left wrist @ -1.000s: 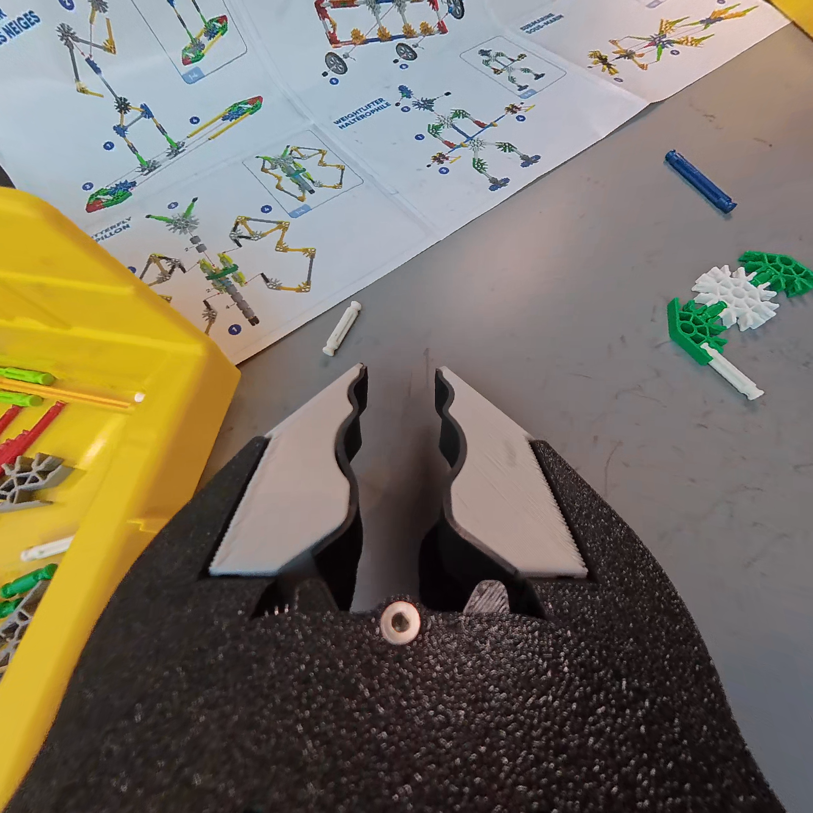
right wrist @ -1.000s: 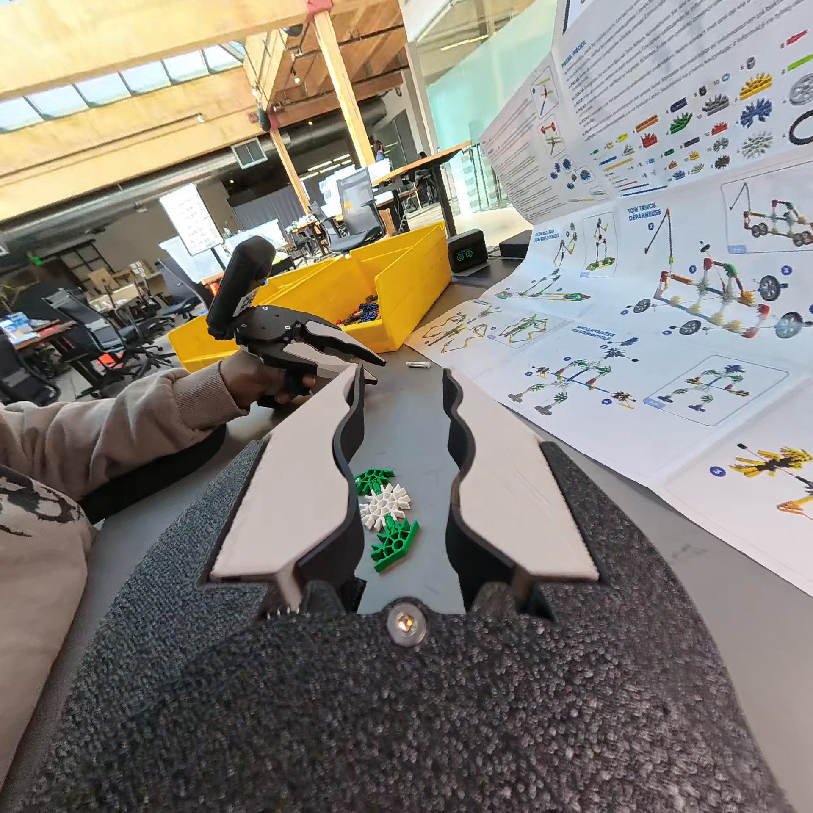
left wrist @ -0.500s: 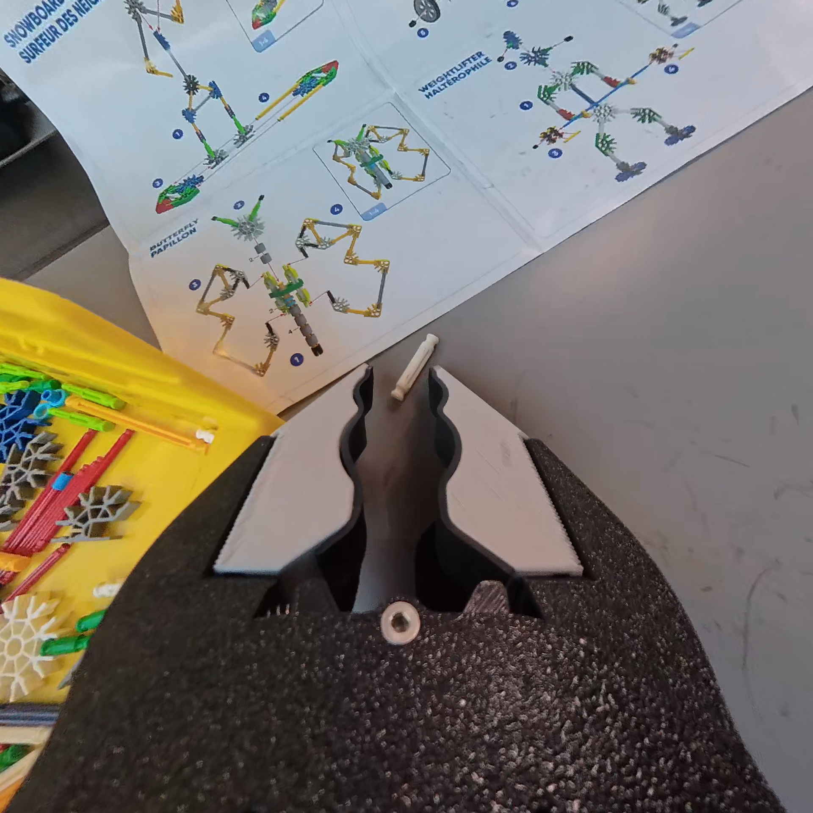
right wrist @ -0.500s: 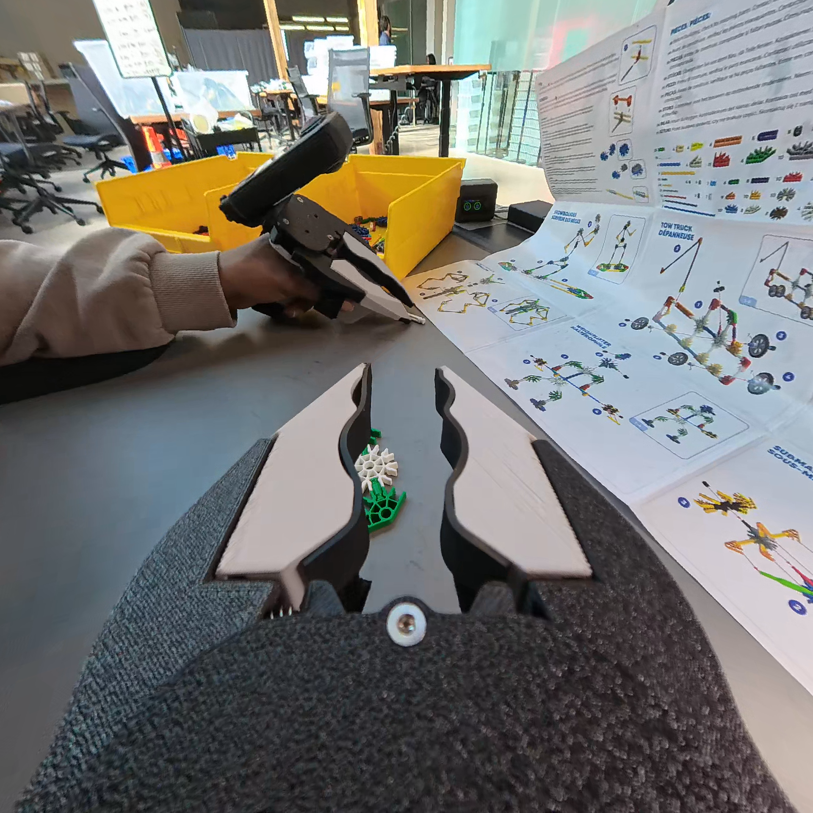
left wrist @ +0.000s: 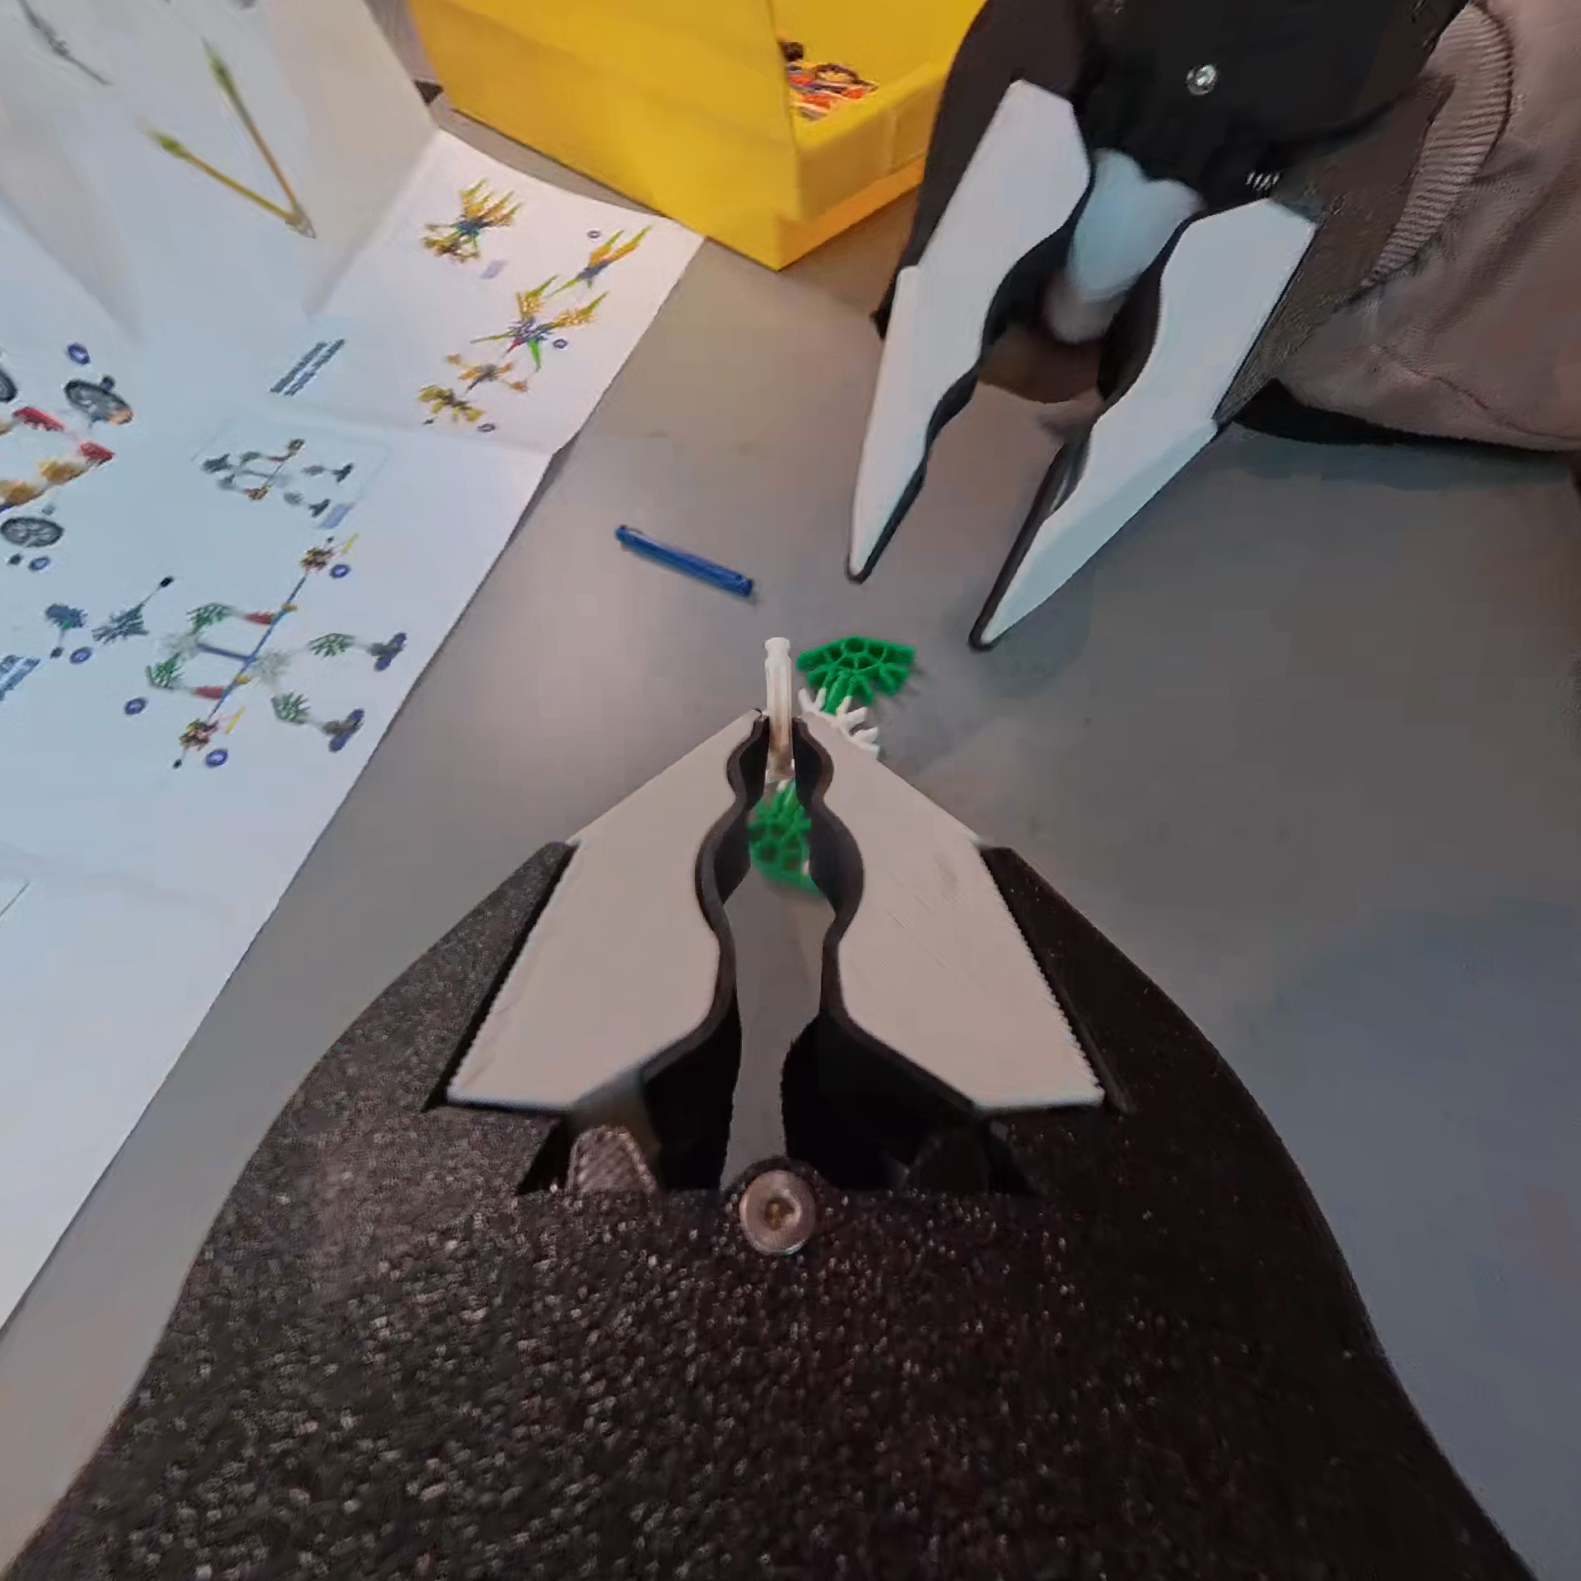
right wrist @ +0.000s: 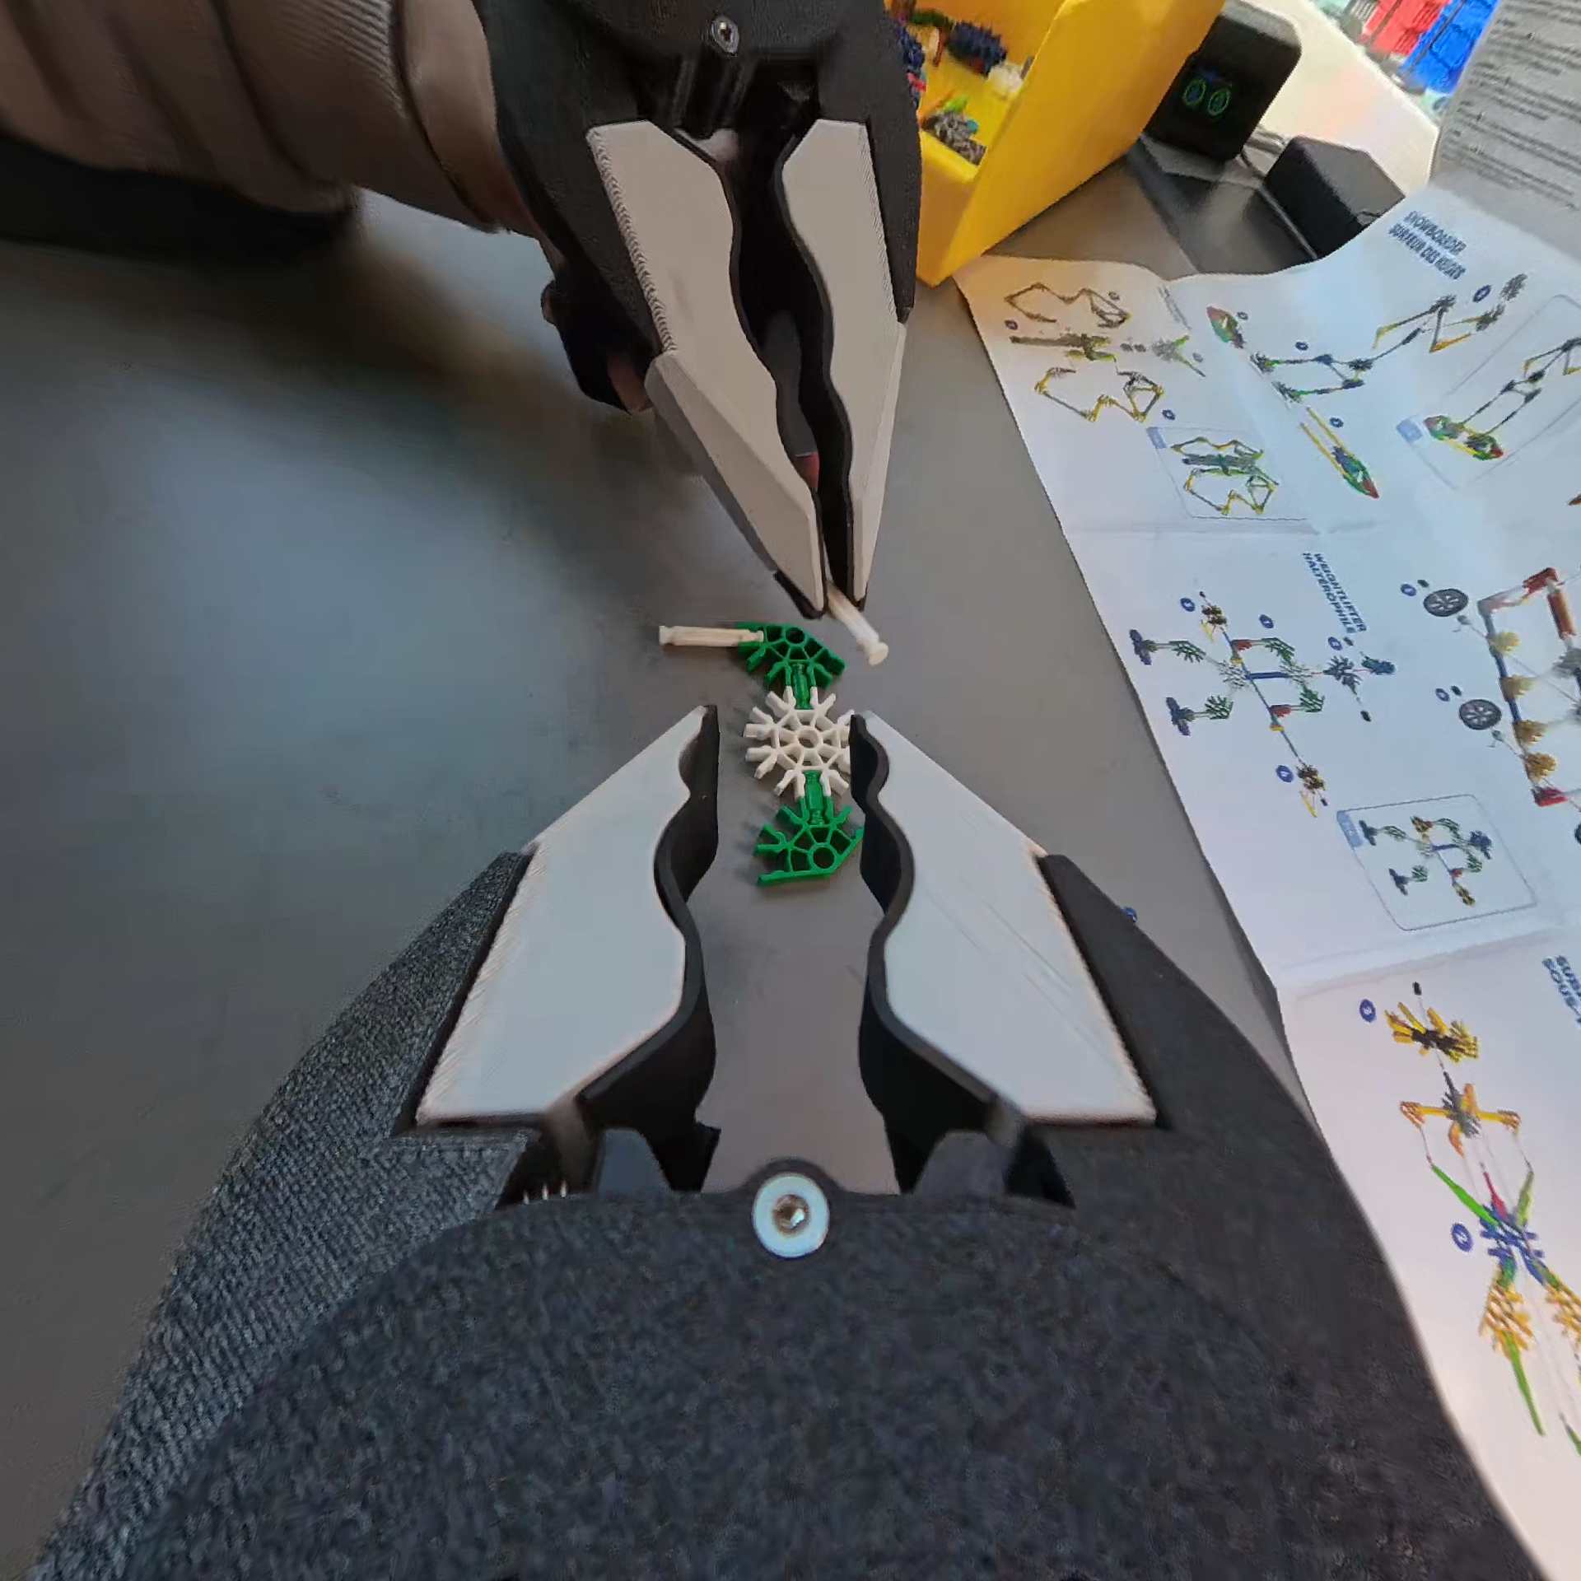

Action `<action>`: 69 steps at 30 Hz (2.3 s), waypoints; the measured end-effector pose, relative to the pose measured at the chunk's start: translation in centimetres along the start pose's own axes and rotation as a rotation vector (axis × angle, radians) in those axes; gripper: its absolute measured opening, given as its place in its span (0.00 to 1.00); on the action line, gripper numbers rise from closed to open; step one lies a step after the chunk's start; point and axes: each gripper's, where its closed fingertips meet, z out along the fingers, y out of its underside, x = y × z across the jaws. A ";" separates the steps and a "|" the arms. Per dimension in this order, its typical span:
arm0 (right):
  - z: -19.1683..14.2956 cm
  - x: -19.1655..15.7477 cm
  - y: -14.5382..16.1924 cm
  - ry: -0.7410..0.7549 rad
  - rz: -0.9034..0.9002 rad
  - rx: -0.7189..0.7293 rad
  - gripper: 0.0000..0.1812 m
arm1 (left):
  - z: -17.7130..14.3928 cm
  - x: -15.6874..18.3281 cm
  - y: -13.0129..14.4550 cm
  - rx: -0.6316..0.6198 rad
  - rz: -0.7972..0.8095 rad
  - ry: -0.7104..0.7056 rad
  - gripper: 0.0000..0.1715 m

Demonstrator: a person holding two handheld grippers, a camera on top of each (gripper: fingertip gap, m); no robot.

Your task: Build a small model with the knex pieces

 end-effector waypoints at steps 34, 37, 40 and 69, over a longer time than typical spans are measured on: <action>0.2 0.2 3.8 -0.077 0.092 -0.143 0.00 | 4.7 3.8 1.1 -0.109 -0.366 -0.028 0.04; 0.3 -0.1 4.3 -0.085 0.078 -0.175 0.00 | 4.9 4.2 1.1 -0.127 -0.331 -0.035 0.04; 0.4 -0.1 4.3 -0.083 0.073 -0.178 0.00 | 5.2 4.5 1.2 -0.140 -0.300 -0.035 0.05; -0.2 -0.6 4.8 -0.094 0.047 -0.230 0.00 | 5.7 5.1 1.2 -0.157 -0.205 -0.025 0.10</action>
